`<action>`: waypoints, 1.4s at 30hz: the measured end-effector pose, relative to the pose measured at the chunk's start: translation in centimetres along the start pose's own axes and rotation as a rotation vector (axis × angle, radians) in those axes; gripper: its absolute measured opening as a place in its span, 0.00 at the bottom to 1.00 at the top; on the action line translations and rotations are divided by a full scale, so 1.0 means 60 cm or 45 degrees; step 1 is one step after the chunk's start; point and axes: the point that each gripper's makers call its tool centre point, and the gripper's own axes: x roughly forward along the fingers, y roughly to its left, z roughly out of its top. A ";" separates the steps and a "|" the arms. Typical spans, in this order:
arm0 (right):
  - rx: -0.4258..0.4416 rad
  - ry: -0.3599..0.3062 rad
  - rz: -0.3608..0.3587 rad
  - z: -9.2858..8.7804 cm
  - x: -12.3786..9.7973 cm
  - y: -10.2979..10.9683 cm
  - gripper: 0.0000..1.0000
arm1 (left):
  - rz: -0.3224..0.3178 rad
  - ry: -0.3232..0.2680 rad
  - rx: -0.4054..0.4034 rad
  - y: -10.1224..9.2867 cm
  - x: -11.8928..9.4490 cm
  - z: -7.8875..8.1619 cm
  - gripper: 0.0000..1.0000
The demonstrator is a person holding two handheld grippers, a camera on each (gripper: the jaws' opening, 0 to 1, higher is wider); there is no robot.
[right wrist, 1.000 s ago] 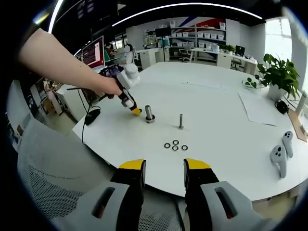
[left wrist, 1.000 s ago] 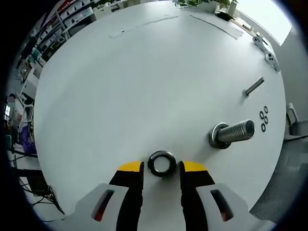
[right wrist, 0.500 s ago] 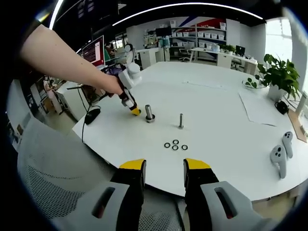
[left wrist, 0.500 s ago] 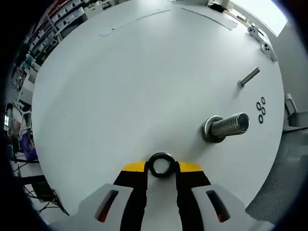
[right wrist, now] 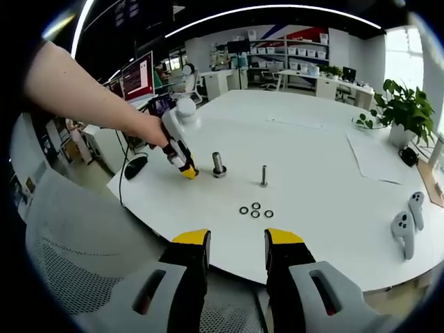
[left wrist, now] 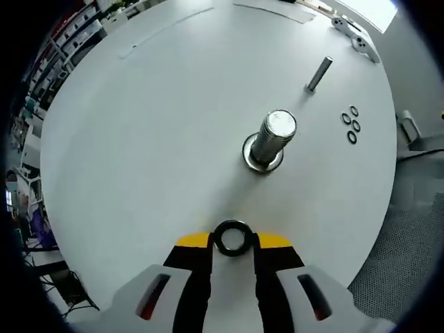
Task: Place the washer onto the threaded stud by aligning its center hole with the stud, sliding it down to the base, and recovering from edge contact or off-axis alignment until the washer reaches the visible bottom stop.
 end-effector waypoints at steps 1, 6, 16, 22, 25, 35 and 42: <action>-0.001 0.000 0.001 0.000 0.000 0.000 0.34 | -0.005 -0.004 0.022 -0.002 0.000 -0.002 0.21; 0.005 -0.009 -0.002 0.001 -0.001 -0.001 0.34 | -0.021 0.015 0.044 -0.003 0.000 -0.001 0.25; 0.007 -0.016 -0.005 0.003 -0.001 -0.001 0.34 | -0.024 0.061 0.094 0.000 0.003 -0.001 0.24; 0.007 -0.018 -0.007 0.004 -0.001 -0.002 0.34 | -0.024 0.077 0.168 -0.004 0.003 -0.004 0.21; 0.008 -0.018 -0.010 0.003 -0.002 -0.002 0.34 | -0.013 0.088 0.161 -0.005 0.003 -0.004 0.20; 0.011 -0.018 -0.012 0.004 -0.002 -0.003 0.34 | -0.017 0.050 0.163 -0.004 0.001 -0.003 0.19; 0.008 -0.016 -0.012 0.003 -0.002 -0.003 0.34 | -0.025 0.047 0.183 -0.008 -0.005 -0.005 0.18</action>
